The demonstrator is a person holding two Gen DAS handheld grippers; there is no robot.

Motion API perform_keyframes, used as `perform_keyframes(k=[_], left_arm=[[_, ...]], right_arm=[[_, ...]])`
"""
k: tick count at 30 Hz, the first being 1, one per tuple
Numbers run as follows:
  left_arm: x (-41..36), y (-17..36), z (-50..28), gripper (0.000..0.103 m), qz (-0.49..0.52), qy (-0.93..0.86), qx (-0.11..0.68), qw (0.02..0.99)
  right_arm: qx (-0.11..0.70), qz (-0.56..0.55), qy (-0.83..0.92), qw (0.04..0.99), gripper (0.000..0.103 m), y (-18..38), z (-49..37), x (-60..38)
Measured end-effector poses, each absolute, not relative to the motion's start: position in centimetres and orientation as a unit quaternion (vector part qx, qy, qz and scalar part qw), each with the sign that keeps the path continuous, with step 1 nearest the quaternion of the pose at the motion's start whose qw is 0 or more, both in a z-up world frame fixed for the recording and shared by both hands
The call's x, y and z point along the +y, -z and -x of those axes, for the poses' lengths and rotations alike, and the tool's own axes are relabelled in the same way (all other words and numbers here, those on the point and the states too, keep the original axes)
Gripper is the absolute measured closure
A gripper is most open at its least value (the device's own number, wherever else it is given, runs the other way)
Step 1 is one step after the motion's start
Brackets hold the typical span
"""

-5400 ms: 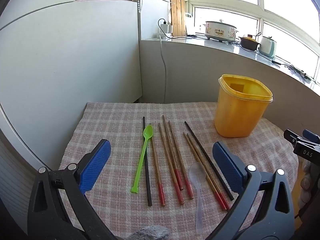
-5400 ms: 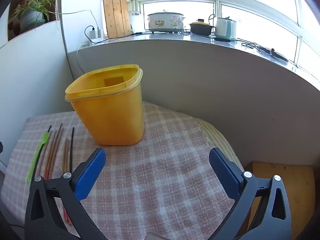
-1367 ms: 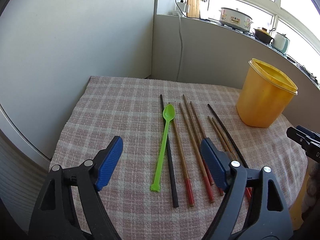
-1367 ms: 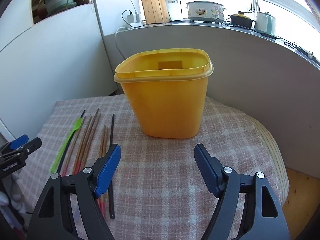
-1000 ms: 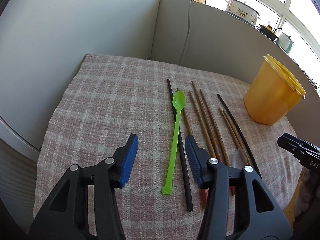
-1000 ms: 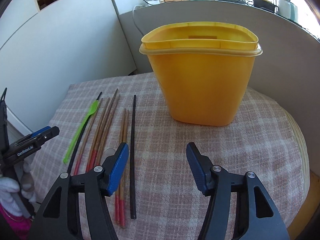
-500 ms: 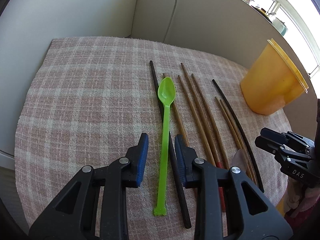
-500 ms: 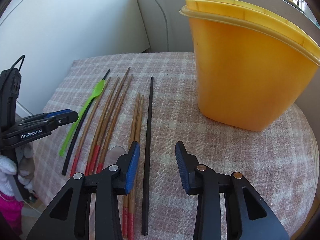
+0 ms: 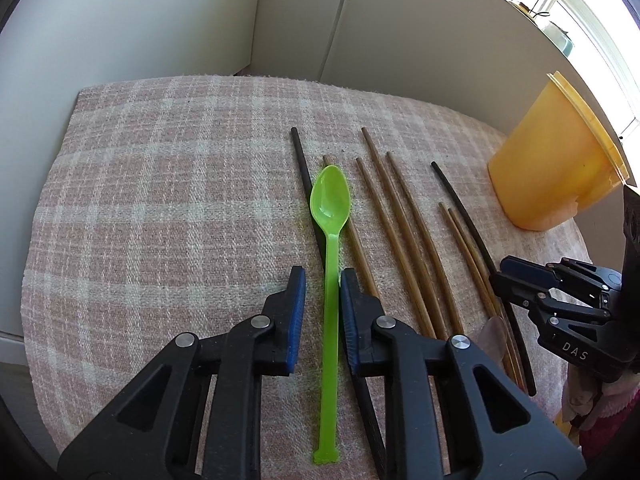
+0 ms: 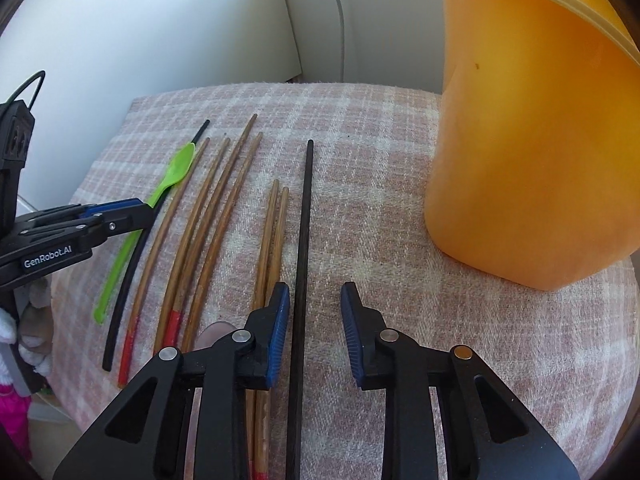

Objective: Organize utensils
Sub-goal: 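Close left gripper on the green spoon while right gripper closes on the black chopstick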

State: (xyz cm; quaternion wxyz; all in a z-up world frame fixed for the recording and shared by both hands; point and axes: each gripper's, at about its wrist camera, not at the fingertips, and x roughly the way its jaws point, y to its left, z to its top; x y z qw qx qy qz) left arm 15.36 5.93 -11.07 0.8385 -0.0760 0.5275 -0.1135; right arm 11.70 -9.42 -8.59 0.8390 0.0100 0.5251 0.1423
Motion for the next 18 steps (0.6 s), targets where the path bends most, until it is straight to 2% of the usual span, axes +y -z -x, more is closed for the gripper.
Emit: perform_keyframes(k=[3, 5, 10, 18], left_arm=[[4.7, 11.1, -16.3, 0.095, 0.079, 0.121, 0.527, 0.837], [4.0, 11.1, -16.9, 0.097, 0.079, 0.124, 0.527, 0.837], [2.7, 11.3, -17.7, 0.098, 0.082, 0.123, 0.523, 0.839], [2.9, 10.7, -18.0, 0.098, 0.097, 0.122, 0.515, 0.843]], right_arm=[[0.526, -0.004, -0.142, 0.838, 0.08, 8.6, -11.9, -9.3], [0.527, -0.001, -0.139, 0.838, 0.088, 8.7, -12.2, -9.0], [0.532, -0.024, -0.146, 0.834, 0.098, 8.8, -12.7, -9.2], [0.524, -0.033, -0.153, 0.837, 0.098, 8.1, -12.3, -9.3]])
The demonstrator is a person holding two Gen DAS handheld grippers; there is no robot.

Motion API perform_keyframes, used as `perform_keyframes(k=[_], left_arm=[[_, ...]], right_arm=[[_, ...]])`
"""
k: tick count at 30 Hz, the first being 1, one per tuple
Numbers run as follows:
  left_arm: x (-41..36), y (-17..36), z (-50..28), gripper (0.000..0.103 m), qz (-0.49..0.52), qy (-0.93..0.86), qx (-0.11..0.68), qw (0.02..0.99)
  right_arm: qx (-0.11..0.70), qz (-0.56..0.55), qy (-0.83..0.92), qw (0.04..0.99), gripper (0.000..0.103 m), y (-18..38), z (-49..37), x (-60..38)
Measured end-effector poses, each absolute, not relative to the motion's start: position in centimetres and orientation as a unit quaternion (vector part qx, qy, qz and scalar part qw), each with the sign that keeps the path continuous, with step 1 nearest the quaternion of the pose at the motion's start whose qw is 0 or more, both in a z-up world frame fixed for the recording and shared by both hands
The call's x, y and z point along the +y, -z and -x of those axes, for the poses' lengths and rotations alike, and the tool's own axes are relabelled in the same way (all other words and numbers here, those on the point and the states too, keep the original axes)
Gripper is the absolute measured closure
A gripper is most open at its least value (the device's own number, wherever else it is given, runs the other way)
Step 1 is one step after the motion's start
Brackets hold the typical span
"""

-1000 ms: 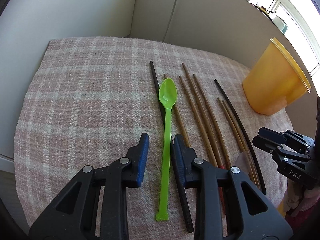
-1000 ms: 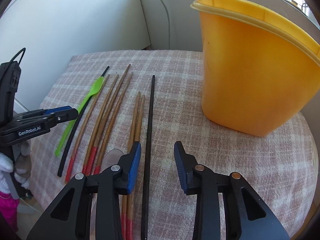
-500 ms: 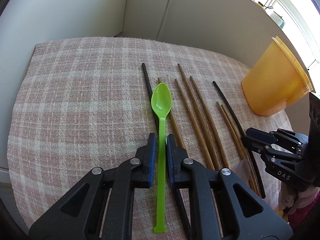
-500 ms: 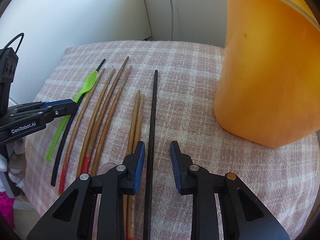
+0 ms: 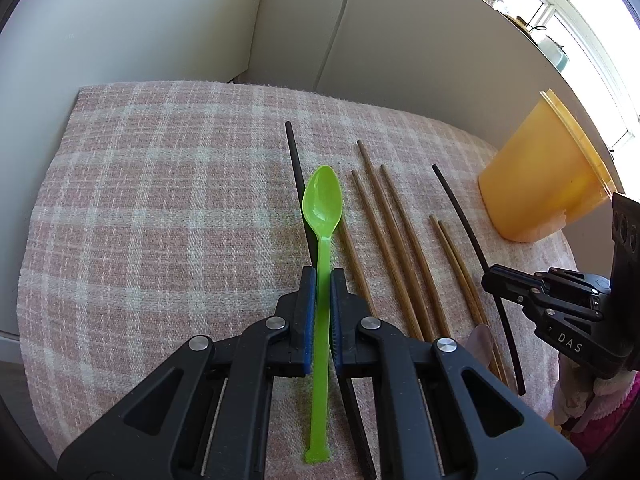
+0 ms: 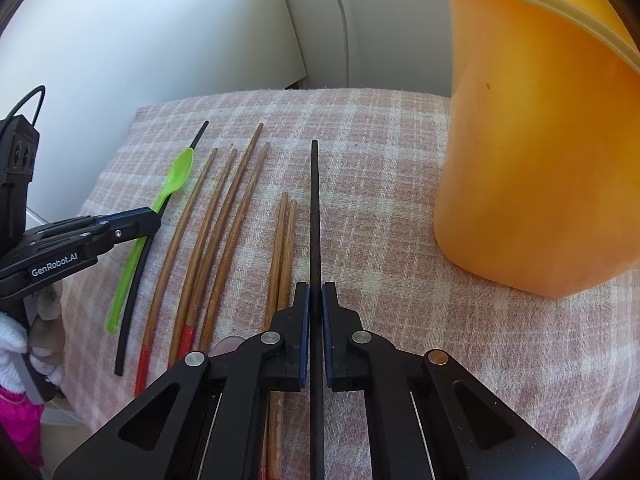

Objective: Organize utensils

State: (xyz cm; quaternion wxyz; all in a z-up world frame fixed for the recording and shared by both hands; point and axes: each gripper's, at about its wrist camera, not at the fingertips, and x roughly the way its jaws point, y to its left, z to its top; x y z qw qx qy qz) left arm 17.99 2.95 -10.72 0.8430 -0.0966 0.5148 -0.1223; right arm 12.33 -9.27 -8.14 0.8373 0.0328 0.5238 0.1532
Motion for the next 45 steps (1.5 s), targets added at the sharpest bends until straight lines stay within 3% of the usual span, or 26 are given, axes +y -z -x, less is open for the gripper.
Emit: perform_keyframes(k=[18, 28, 45], left_arm=[[8.1, 12.0, -17.6, 0.098, 0.183, 0.146, 0.519, 0.822], [10.0, 11.0, -16.1, 0.098, 0.161, 0.157, 0.519, 0.825], [7.1, 10.8, -14.1, 0.098, 0.038, 0.144, 0.546, 0.824]], right_arm=[[0.511, -0.032, -0.15, 0.846, 0.098, 7.2, -11.7, -10.0], [0.511, -0.031, -0.149, 0.846, 0.098, 7.1, -11.6, -9.8], [0.512, -0.033, -0.149, 0.846, 0.098, 6.9, -11.4, -9.9]])
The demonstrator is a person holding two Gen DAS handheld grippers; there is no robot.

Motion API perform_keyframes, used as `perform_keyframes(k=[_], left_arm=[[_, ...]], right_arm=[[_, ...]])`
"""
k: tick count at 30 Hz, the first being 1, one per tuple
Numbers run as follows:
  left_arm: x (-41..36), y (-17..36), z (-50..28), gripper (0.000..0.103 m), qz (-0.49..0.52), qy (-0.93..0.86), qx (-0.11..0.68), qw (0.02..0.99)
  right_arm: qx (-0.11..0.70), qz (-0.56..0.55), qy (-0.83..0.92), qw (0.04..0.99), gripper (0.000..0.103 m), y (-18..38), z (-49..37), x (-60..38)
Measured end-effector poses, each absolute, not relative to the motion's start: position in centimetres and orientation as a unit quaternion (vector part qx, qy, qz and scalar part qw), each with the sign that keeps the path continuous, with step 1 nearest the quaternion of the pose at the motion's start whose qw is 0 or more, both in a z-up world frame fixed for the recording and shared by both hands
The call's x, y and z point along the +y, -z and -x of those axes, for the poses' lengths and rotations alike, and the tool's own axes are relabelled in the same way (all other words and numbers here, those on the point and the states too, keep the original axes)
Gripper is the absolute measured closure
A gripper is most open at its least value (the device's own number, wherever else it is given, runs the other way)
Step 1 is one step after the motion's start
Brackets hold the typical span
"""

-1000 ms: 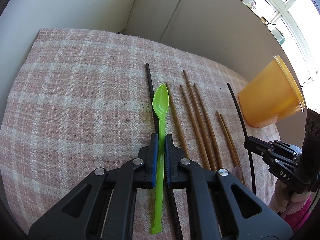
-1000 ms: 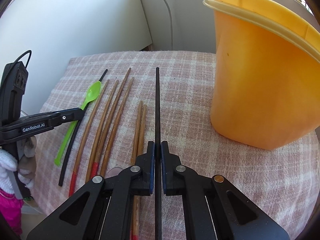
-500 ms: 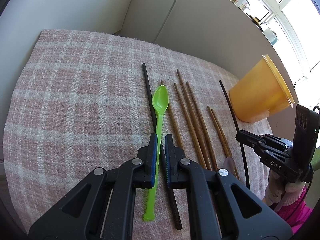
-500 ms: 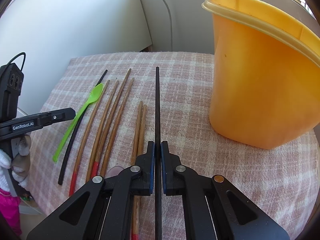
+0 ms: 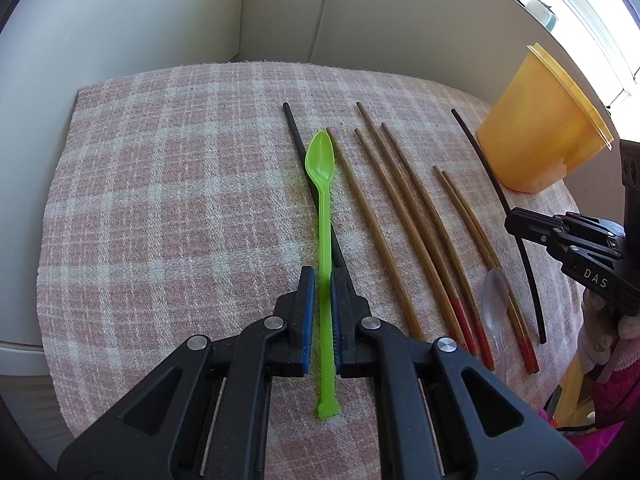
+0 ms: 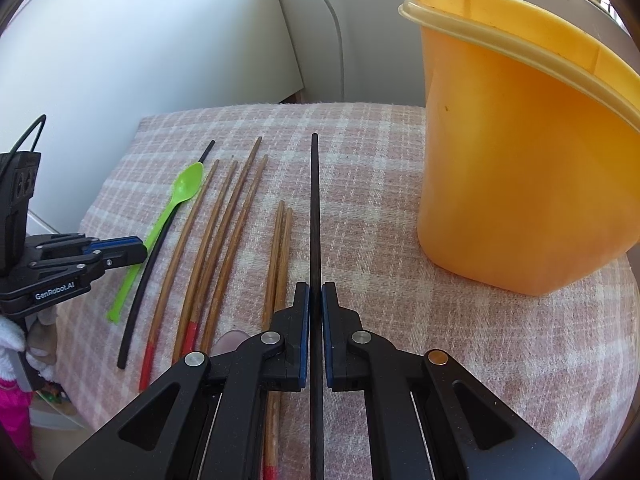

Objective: Organize utensils

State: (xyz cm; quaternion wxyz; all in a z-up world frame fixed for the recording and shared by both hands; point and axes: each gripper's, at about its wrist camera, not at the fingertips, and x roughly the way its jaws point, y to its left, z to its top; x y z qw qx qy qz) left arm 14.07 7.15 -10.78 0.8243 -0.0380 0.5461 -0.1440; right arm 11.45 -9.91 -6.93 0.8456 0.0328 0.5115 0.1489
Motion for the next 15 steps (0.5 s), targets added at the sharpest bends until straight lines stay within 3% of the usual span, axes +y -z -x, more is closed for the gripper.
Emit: perform_keyframes(k=[5, 15], left_arm=[[6.2, 10.7, -15.4, 0.078, 0.026, 0.127, 0.553, 0.823], [5.4, 10.2, -16.8, 0.078, -0.004, 0.129, 0.557, 0.821]], right_arm=[[0.509, -0.03, -0.15, 0.847, 0.098, 6.8, -11.4, -10.0], [0.508, -0.033, -0.151, 0.848, 0.098, 6.5, -11.3, -10.2]])
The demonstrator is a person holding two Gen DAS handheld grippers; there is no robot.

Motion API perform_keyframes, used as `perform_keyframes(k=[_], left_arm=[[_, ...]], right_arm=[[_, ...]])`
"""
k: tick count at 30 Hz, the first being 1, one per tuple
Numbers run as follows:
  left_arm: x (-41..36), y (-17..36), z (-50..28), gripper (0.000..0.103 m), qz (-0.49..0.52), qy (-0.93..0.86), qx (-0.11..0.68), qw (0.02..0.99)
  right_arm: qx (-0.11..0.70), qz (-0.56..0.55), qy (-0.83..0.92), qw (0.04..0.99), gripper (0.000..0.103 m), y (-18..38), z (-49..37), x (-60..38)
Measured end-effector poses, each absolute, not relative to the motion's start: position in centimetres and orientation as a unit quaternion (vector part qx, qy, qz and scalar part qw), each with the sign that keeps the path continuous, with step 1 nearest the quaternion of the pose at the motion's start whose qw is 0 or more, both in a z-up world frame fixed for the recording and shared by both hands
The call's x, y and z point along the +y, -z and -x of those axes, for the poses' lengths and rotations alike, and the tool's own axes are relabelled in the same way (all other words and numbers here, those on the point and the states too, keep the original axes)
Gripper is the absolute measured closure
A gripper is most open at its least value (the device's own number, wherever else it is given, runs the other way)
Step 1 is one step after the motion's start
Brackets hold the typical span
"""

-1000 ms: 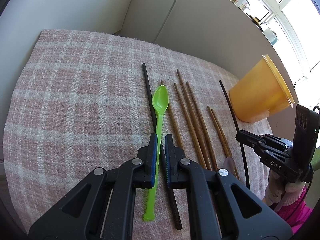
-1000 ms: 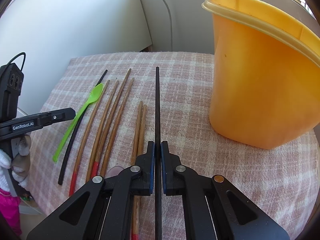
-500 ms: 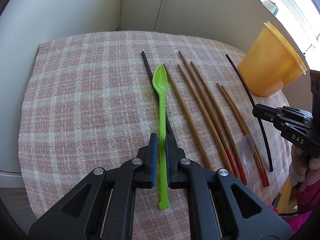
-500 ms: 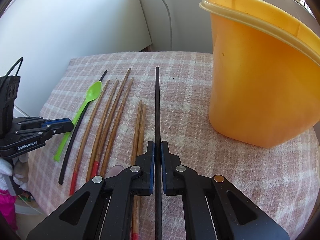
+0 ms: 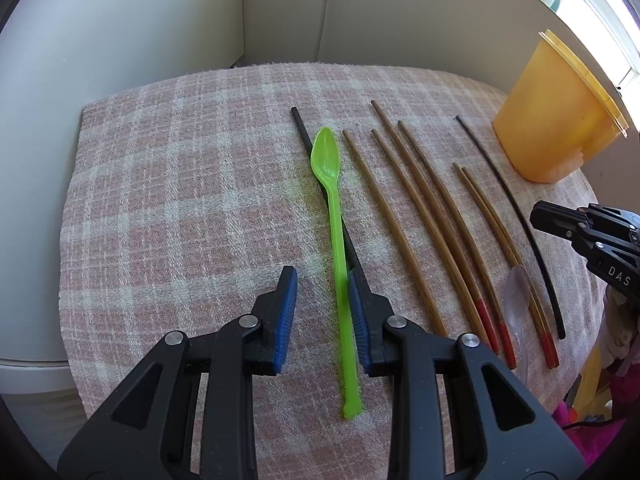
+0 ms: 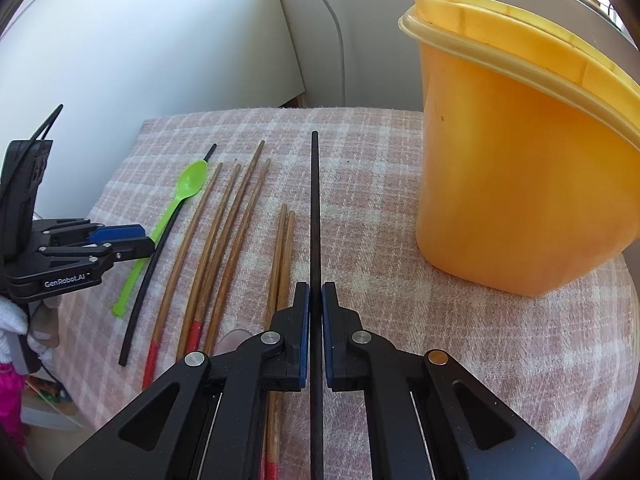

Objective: Organize utensils

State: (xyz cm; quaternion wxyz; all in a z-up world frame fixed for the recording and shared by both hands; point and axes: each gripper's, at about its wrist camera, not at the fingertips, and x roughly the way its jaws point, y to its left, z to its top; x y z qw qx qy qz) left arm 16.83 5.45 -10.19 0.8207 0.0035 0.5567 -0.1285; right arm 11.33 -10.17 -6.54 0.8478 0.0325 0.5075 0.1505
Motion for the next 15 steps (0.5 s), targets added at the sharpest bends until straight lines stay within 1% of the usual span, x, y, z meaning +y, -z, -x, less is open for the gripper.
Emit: perform_keyframes(k=[7, 8, 9, 13, 15], left_arm=[[4.1, 9.9, -18.2, 0.078, -0.021, 0.133, 0.556, 0.82], [4.1, 9.8, -18.5, 0.083, -0.02, 0.131, 0.557, 0.82], [4.2, 9.8, -18.6, 0.085, -0.017, 0.132, 0.557, 0.82], [4.9, 10.0, -18.5, 0.087, -0.021, 0.131, 0.557, 0.82], [5.3, 10.3, -18.5, 0.089, -0.022, 0.126, 0.56, 0.819]], right_arm=[[0.508, -0.032, -0.151, 0.848, 0.098, 6.5, -11.4, -10.0], [0.509, -0.031, -0.151, 0.847, 0.098, 6.5, -11.5, -9.9], [0.51, -0.031, -0.151, 0.846, 0.098, 6.6, -11.5, -9.9], [0.518, -0.024, -0.16, 0.84, 0.098, 7.0, -11.3, -9.9], [0.518, -0.016, -0.158, 0.841, 0.098, 7.1, -11.2, -9.8]])
